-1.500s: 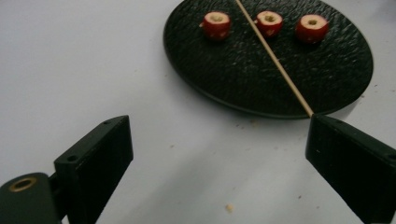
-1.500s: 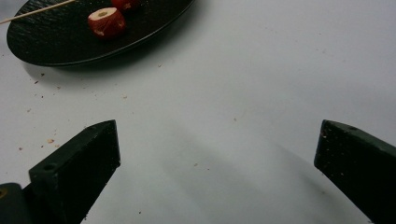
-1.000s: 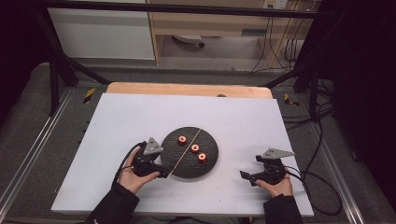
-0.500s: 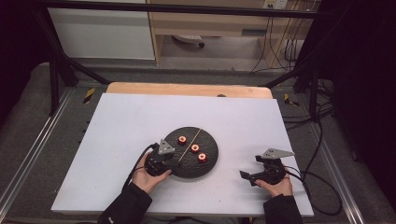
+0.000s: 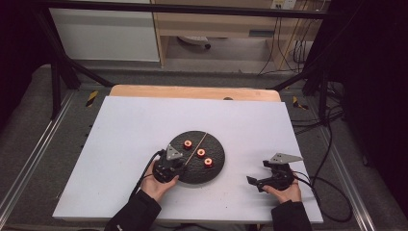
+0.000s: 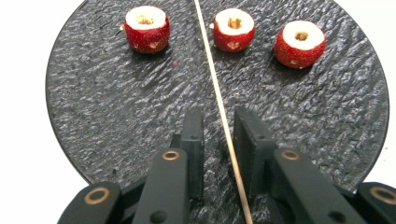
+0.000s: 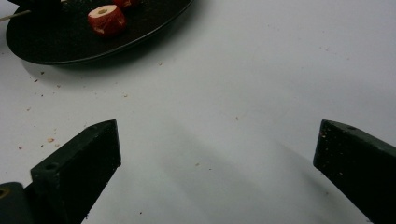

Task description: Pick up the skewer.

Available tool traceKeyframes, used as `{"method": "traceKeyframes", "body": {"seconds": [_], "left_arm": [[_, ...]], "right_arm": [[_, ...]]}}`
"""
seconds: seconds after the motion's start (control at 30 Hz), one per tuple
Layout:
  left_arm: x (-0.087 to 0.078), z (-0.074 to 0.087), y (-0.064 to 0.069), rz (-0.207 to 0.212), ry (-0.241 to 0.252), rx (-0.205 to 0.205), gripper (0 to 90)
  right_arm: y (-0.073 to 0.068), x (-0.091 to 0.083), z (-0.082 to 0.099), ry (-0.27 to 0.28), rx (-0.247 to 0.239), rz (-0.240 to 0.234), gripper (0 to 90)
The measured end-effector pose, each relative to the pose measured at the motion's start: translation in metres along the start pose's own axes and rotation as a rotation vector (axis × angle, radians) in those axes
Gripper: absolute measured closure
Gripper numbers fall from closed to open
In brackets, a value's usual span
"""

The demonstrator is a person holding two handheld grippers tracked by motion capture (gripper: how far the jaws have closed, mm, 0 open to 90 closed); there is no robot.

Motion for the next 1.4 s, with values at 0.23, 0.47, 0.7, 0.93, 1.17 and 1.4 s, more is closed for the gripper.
{"method": "traceKeyframes", "body": {"seconds": [0.23, 0.47, 0.7, 0.93, 1.17, 1.4], "left_arm": [[0.002, 0.001, 0.000, -0.001, 0.004, -0.032, 79.0], [0.000, 0.002, -0.002, -0.010, 0.023, -0.059, 87.1], [-0.010, 0.001, -0.005, -0.009, 0.060, -0.060, 87.9], [-0.023, 0.001, -0.012, 0.014, 0.084, -0.036, 88.0], [-0.033, 0.002, -0.017, 0.041, 0.091, -0.001, 88.0], [-0.036, 0.001, -0.018, 0.072, 0.084, 0.035, 88.0]], "right_arm": [[0.000, 0.000, 0.000, 0.001, -0.001, -0.001, 1.2], [0.000, 0.000, 0.000, -0.001, -0.004, 0.000, 1.2], [0.000, 0.000, 0.000, 0.002, -0.007, 0.002, 1.2], [-0.005, 0.001, -0.006, 0.000, -0.039, 0.003, 0.7], [-0.012, 0.001, -0.013, 0.004, -0.077, 0.005, 0.4], [-0.025, 0.008, -0.025, -0.019, -0.150, 0.033, 0.4]]}}
Point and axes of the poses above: each handheld gripper's, and its own axes: x roughly forward along the jaws, z roughly out of its underside, y roughly to its right, the point moved 2 cm from there along x, roughly forward along the jaws, and after that the axes turned 1 degree about z, right-handed, at the moved point
